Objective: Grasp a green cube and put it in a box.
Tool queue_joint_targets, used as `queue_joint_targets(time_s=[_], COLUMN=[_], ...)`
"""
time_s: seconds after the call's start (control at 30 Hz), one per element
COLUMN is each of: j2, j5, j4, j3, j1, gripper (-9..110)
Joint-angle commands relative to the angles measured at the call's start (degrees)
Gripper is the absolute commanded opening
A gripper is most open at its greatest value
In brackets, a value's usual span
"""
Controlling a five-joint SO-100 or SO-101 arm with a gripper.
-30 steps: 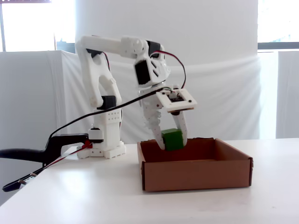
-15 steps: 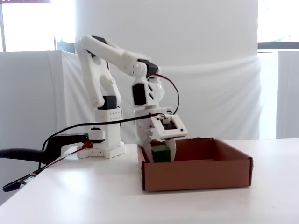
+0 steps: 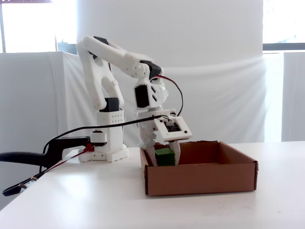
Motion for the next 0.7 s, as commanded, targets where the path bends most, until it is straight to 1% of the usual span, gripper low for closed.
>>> queue_joint_targets(time_s=[0.0, 0.23, 0.4, 0.53, 0.67], j2=[1.0, 0.4, 0.5, 0.5, 0.1], j5=[-0.3, -0.7, -0.7, -1.0, -3.6], j4=[-0.8, -1.3, -1.1, 1.7, 7.7], j3=[-1.8, -2.1, -2.6, -6.8, -14.1], j1=[1.2, 3.0, 4.4, 6.2, 9.6], gripper=[15, 17, 24, 26, 26])
